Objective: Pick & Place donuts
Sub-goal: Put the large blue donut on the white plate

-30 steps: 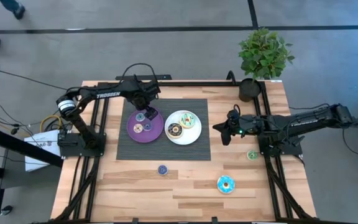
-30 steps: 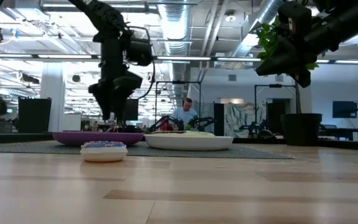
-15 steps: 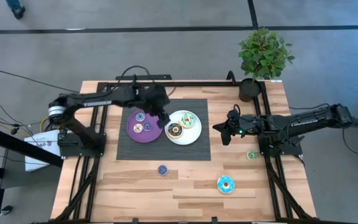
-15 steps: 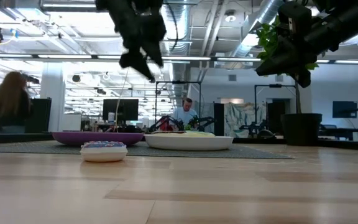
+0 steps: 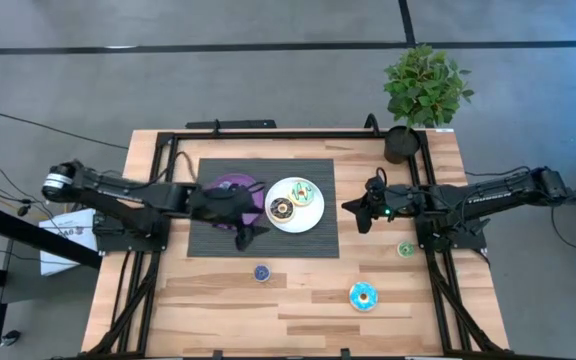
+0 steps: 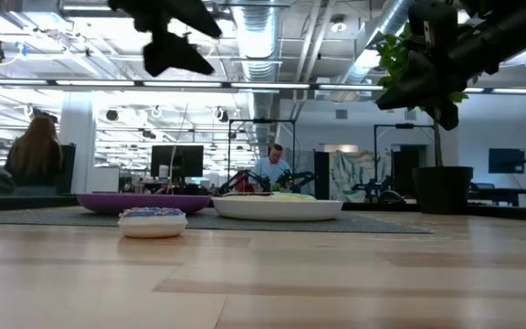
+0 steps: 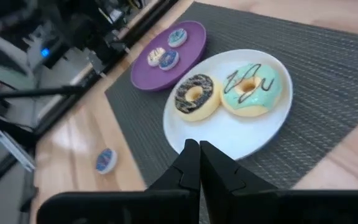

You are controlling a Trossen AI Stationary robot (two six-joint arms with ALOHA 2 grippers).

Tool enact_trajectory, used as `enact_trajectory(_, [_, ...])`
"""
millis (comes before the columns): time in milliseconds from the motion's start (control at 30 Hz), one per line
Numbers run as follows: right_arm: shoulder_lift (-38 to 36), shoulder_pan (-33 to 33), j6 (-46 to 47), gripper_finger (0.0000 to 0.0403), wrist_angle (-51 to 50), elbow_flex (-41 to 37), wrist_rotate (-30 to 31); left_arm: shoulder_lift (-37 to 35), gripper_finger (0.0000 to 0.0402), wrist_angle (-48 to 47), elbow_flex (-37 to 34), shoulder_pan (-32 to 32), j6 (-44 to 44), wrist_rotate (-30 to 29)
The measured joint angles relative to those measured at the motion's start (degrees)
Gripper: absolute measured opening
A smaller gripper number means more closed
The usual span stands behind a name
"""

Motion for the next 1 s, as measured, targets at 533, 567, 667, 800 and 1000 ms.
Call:
enact_trajectory(533, [12.32, 6.2, -8.24, 0.0, -11.09, 26.95, 9.41, -27.59, 0.0295, -6.6, -14.34, -6.63, -2.49, -2.46])
enact_trajectory(567, [14.73, 6.42, -7.51, 0.0, -16.42, 30.39, 9.59, -29.26, 0.0295, -7.96, -14.62, -6.81, -2.97, -2.45])
enact_trajectory(667, [22.19, 6.79, -3.75, 0.0, -30.11, 40.51, 9.68, -33.77, 0.0295, -9.66, -15.41, -7.1, -3.16, -2.1])
enact_trajectory(800, [31.03, 6.75, 3.66, 0.0001, -44.51, 50.41, 5.95, -37.87, 0.0295, -10.96, -15.5, -7.6, -3.14, -1.74])
enact_trajectory(1000, [39.12, 8.25, 9.81, 0.0036, -54.96, 55.3, -6.26, -39.85, 0.0295, -11.4, -15.5, -8.07, -2.66, -1.74])
